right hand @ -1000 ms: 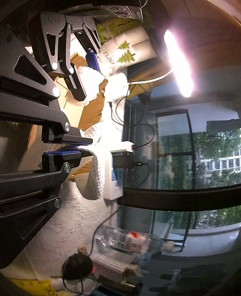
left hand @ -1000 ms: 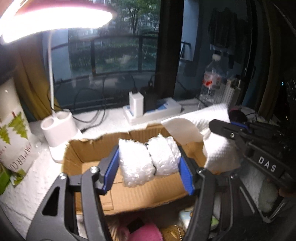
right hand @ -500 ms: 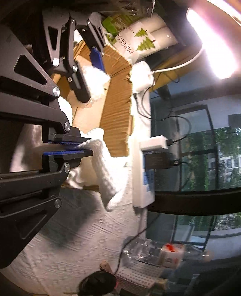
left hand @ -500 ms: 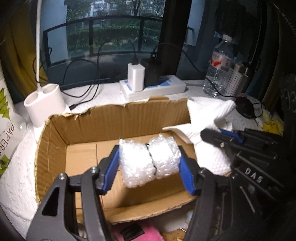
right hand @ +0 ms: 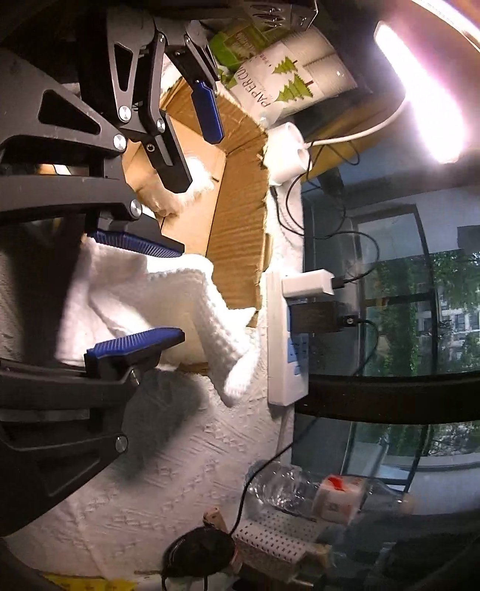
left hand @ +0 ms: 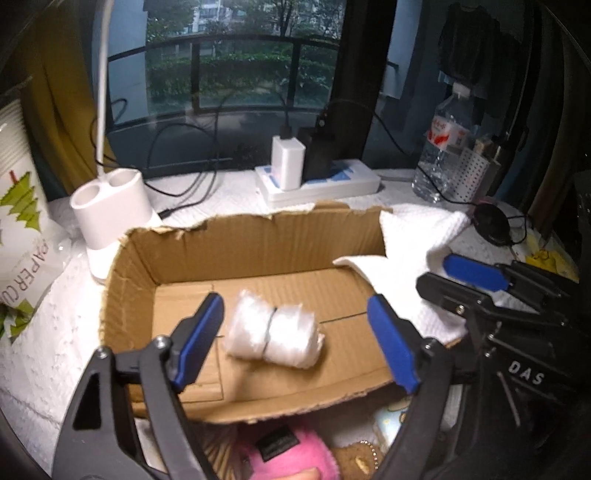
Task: Organize soft objects
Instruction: 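Open the left gripper to drop the bubble wrap while the right releases the towel, then grasp the green cartoon tissue pack with the right gripper while the left grasps the pink plush, then lift and carry the pink plush and tissue pack into the box with both grippers, then open both grippers to release the plush and tissue pack, then withdraw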
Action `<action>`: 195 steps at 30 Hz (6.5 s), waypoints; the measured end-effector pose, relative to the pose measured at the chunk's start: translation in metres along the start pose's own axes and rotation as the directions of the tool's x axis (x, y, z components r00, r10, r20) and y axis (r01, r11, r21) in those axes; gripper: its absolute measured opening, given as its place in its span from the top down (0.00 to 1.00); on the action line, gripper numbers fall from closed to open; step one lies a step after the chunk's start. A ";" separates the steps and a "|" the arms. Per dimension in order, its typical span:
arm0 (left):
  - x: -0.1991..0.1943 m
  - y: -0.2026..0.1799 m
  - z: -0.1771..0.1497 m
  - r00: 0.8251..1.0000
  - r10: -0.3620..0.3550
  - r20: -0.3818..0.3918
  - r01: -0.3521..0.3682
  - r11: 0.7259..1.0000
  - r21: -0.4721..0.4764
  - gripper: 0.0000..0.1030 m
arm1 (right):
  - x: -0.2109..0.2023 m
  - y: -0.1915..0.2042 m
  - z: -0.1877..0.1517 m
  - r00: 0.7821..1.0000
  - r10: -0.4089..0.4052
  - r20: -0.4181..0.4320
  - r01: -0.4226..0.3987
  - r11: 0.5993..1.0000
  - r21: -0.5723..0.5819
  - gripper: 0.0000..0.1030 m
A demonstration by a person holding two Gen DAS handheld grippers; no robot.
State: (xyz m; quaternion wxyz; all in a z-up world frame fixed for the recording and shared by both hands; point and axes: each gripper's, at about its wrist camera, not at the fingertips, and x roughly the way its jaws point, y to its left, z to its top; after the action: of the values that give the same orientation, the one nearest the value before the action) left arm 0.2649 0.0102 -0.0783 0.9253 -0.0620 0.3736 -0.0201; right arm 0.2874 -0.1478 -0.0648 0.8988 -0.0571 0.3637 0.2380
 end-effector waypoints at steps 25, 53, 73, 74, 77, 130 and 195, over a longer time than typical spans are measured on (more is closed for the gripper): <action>-0.096 0.005 -0.025 0.992 0.013 0.122 -0.011 1.000 -0.021 0.17 | -0.087 0.031 -0.019 0.992 -0.047 0.113 0.046 0.999 0.004 0.45; -0.078 0.044 -0.089 1.000 0.023 0.009 -0.022 0.995 -0.092 0.17 | -0.036 0.066 -0.072 0.999 0.019 -0.040 -0.018 0.999 0.040 0.32; -0.053 0.015 -0.075 1.000 -0.004 -0.028 0.004 1.000 0.007 0.17 | -0.032 0.044 -0.082 0.991 0.118 -0.056 -0.113 0.990 0.080 0.42; -0.051 0.013 -0.074 0.999 -0.007 -0.035 0.008 1.000 0.012 0.17 | -0.033 0.043 -0.082 0.991 0.120 -0.054 -0.116 0.990 0.081 0.42; -0.040 0.006 -0.074 0.997 -0.019 -0.069 0.021 0.999 0.030 0.17 | -0.037 0.035 -0.084 0.992 0.117 -0.045 -0.112 0.990 0.085 0.42; -0.111 0.041 -0.031 0.990 -0.076 0.122 0.068 0.995 0.067 0.60 | -0.073 0.060 -0.042 0.994 0.083 0.069 -0.083 0.997 -0.001 0.42; -0.035 0.062 -0.016 0.999 -0.032 0.015 0.031 0.999 0.032 0.47 | -0.004 0.042 -0.019 0.996 0.095 -0.004 -0.094 0.995 0.038 0.35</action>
State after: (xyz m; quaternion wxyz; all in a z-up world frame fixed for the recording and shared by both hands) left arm 0.2284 0.0734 -0.0738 0.9287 -0.0533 0.3648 -0.0401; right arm 0.2533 -0.1182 -0.0728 0.8865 -0.0236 0.3727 0.2733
